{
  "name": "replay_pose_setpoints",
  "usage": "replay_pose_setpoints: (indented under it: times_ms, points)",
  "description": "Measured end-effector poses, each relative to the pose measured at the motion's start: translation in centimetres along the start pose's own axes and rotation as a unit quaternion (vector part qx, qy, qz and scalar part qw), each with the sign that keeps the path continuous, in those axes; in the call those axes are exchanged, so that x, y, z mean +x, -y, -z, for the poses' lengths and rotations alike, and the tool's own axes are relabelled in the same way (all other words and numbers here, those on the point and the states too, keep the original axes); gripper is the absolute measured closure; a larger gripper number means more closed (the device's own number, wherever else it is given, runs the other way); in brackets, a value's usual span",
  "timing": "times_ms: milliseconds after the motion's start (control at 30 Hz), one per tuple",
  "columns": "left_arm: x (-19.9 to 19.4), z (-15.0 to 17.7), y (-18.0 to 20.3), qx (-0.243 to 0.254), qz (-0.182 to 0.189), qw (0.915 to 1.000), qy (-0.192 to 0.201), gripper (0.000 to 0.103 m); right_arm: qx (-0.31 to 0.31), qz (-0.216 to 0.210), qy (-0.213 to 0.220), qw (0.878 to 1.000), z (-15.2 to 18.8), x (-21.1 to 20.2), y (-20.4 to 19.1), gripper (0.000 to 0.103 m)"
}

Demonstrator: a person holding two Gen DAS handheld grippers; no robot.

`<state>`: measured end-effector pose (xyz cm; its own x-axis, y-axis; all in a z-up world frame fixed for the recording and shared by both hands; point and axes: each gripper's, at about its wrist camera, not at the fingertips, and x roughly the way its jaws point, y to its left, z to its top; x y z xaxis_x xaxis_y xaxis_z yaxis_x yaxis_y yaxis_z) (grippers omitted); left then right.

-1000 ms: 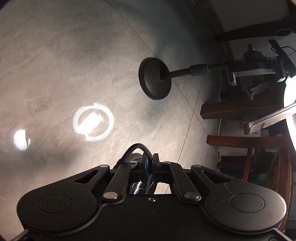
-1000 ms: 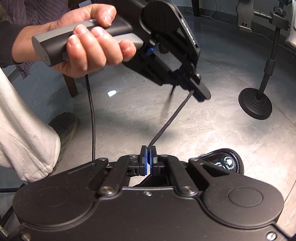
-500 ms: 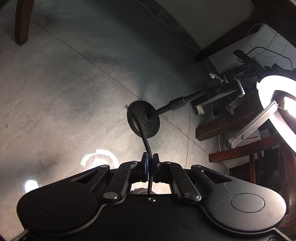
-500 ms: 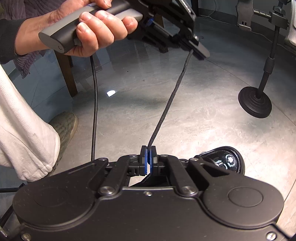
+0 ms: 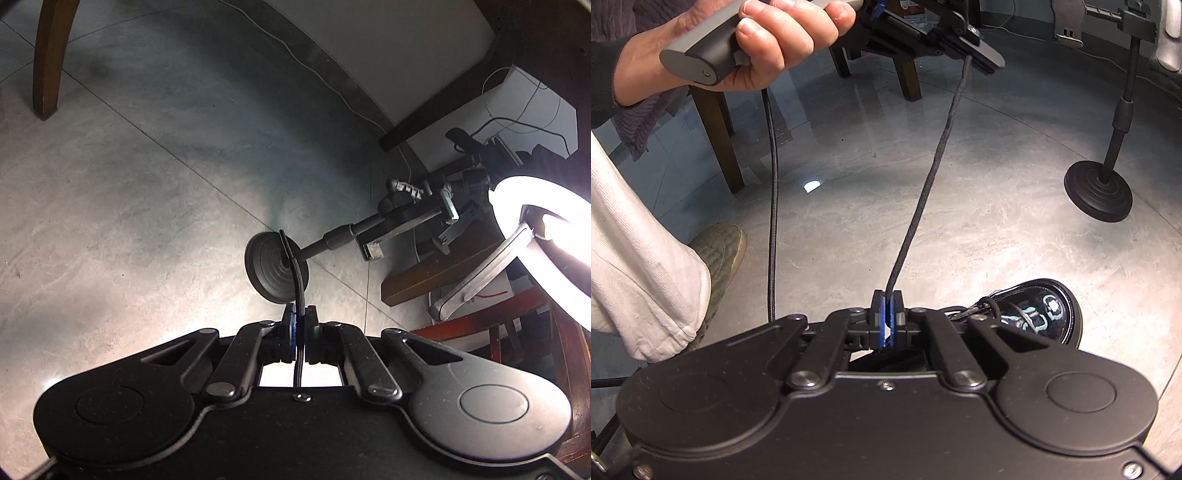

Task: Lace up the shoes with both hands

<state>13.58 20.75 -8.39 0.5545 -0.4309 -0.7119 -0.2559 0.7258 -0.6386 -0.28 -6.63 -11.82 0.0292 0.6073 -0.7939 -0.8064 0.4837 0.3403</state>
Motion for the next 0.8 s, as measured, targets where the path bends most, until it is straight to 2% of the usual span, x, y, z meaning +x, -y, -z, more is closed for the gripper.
replay_pose_setpoints:
  times_ms: [233, 400, 500, 533, 600, 667, 700, 733, 767, 800]
  points:
    - [-1.0, -0.1, 0.1, -0.01, 0.003, 0.9992, 0.039, 0.099, 0.018, 0.001, 0.002, 1.0, 0.3, 0.2, 0.2, 0.1]
    - [-1.2, -0.1, 0.7, 0.011, 0.005, 0.9989, 0.044, 0.099, 0.03, -0.001, 0.001, 1.0, 0.3, 0.3, 0.4, 0.1]
    - [-0.8, 0.3, 1.5, 0.046, -0.009, 0.9985, 0.028, 0.099, 0.041, -0.003, -0.001, 0.999, 0.2, 0.3, 0.5, 0.098]
    - [-0.5, 0.7, 1.9, 0.072, -0.021, 0.997, 0.017, 0.099, 0.047, -0.006, 0.003, 0.999, 0.1, 0.0, 0.7, 0.096]
    - [-0.1, 1.7, 3.0, 0.132, -0.041, 0.9904, 0.003, 0.099, 0.073, -0.017, 0.024, 0.997, 0.0, -1.3, 1.7, 0.079]
    - [0.1, 3.4, 4.6, 0.228, -0.061, 0.9716, -0.002, 0.099, 0.106, -0.006, 0.045, 0.993, 0.1, -3.1, 3.5, 0.06]
    - [0.1, 4.6, 5.4, 0.279, -0.069, 0.9579, -0.006, 0.099, 0.12, 0.007, 0.054, 0.991, 0.2, -3.9, 4.4, 0.052]
    - [0.2, 6.1, 6.5, 0.344, -0.074, 0.9359, -0.015, 0.099, 0.131, 0.014, 0.056, 0.99, 0.5, -4.3, 4.9, 0.042]
    - [0.4, 7.6, 7.3, 0.397, -0.072, 0.9143, -0.029, 0.099, 0.142, 0.021, 0.058, 0.988, 0.7, -4.7, 5.4, 0.042]
    - [0.6, 8.9, 7.8, 0.437, -0.068, 0.8962, -0.041, 0.099, 0.152, 0.027, 0.06, 0.986, 0.9, -5.1, 5.8, 0.042]
